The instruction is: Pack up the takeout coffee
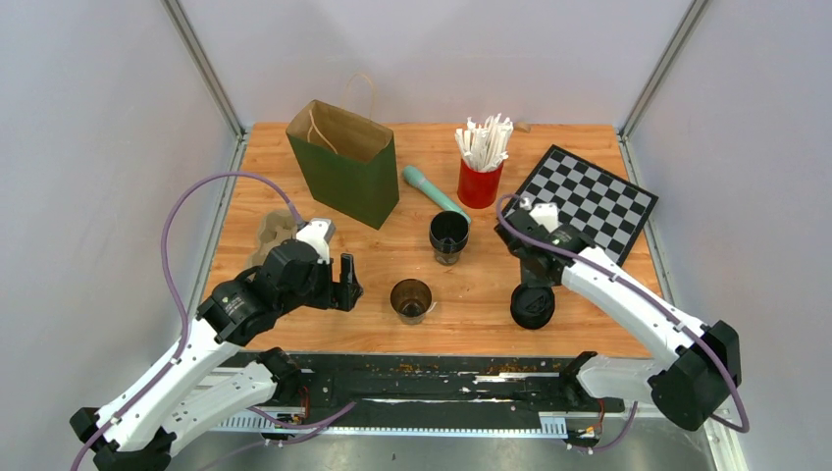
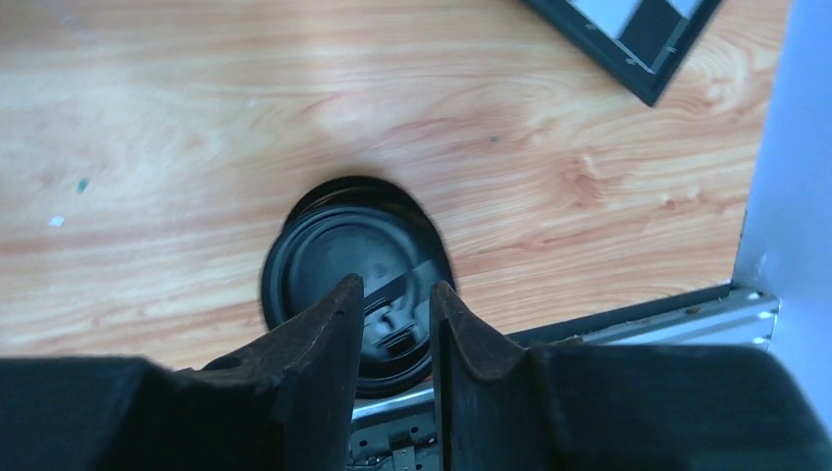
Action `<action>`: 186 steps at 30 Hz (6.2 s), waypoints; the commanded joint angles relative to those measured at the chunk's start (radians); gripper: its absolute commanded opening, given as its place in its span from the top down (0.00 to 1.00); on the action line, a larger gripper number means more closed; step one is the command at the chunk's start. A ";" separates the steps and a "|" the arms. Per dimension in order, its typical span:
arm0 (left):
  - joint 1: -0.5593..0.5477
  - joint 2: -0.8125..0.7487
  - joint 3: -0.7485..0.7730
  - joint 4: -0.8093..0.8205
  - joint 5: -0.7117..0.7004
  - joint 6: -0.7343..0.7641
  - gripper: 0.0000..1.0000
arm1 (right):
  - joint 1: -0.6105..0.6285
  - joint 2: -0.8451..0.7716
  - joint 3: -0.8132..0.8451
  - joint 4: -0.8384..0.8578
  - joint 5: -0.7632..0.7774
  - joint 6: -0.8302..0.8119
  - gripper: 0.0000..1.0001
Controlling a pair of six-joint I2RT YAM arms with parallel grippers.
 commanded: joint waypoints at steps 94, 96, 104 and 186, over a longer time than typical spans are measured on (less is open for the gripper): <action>-0.003 0.016 0.091 -0.006 0.009 0.018 0.09 | -0.230 -0.013 -0.006 -0.021 -0.175 -0.133 0.96; -0.003 0.017 0.091 -0.005 0.009 0.018 0.09 | -0.230 -0.010 -0.004 -0.023 -0.176 -0.139 0.98; -0.004 0.020 0.084 0.002 0.015 0.015 0.09 | -0.229 0.008 0.004 -0.028 -0.188 -0.152 0.97; -0.003 0.002 0.079 0.004 0.009 0.011 0.09 | -0.247 0.095 0.006 -0.016 -0.144 -0.117 0.83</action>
